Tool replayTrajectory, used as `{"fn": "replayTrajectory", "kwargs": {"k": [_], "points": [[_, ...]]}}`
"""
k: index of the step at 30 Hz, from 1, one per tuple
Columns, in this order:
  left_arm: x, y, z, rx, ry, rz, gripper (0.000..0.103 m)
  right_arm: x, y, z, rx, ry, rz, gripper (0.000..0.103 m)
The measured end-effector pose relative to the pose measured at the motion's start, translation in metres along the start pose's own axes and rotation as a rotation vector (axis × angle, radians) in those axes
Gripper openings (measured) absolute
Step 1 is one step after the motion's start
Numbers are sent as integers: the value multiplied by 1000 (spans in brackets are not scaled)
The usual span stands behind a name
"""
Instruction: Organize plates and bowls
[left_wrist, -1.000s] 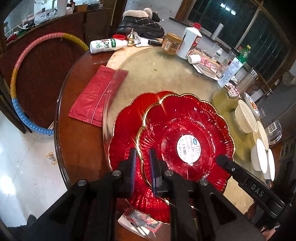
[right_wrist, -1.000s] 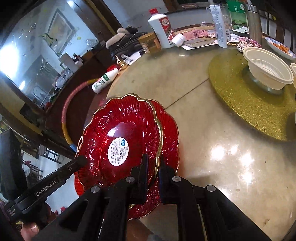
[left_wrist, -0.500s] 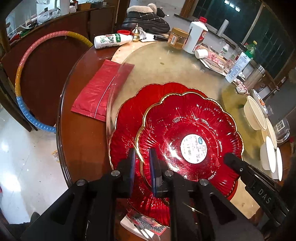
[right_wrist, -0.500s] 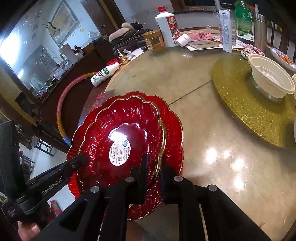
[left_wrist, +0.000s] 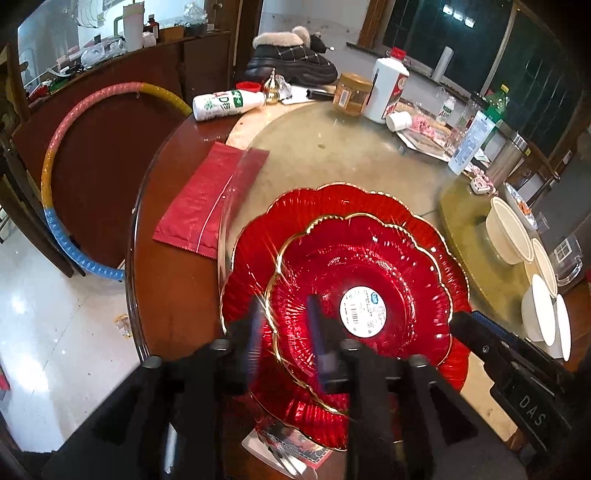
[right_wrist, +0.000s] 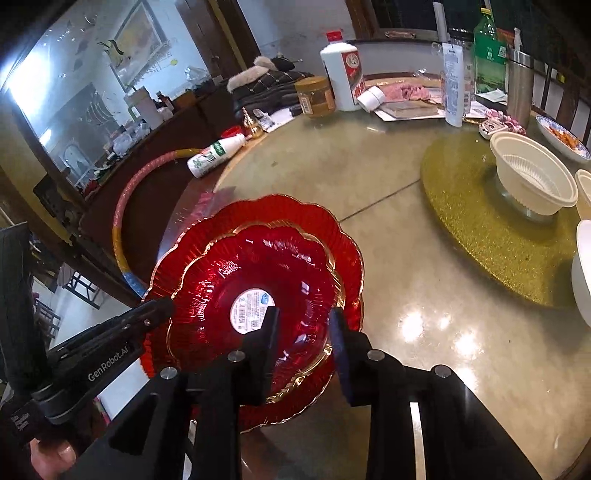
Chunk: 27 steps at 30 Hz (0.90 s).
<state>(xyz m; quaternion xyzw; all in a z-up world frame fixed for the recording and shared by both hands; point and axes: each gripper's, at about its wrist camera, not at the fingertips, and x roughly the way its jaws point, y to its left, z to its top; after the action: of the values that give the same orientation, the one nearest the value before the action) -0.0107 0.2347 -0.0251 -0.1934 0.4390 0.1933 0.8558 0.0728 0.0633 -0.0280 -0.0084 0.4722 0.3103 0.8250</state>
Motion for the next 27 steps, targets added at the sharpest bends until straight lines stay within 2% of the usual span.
{"fn": "replayTrajectory", "kwargs": {"k": [1, 2, 4, 7, 9, 11, 13, 16, 20, 27], "points": [[-1, 0, 0, -1, -9, 5, 44, -1, -1, 0, 2, -3, 4, 30], [-3, 0, 0, -1, -19, 12, 48, -2, -1, 0, 4, -4, 8, 31], [-8, 0, 0, -2, -36, 15, 48, -6, -5, -1, 17, -14, 18, 34], [-24, -2, -1, -22, -98, 9, 48, -15, -12, -3, 53, -46, 48, 48], [-38, -4, -1, -39, -172, -3, 58, -24, -21, -3, 91, -83, 85, 60], [-52, -9, -2, -50, -257, -10, 79, -37, -35, -5, 150, -144, 110, 74], [-64, -17, -4, -51, -324, -19, 82, -47, -49, -6, 198, -189, 113, 77], [-72, -35, -6, -12, -370, -49, 82, -59, -74, -8, 273, -232, 102, 80], [-66, -62, -10, 57, -355, -83, 82, -73, -108, -10, 354, -263, 88, 82], [-48, -129, -18, 170, -231, -192, 82, -114, -172, -34, 478, -327, 43, 82]]}}
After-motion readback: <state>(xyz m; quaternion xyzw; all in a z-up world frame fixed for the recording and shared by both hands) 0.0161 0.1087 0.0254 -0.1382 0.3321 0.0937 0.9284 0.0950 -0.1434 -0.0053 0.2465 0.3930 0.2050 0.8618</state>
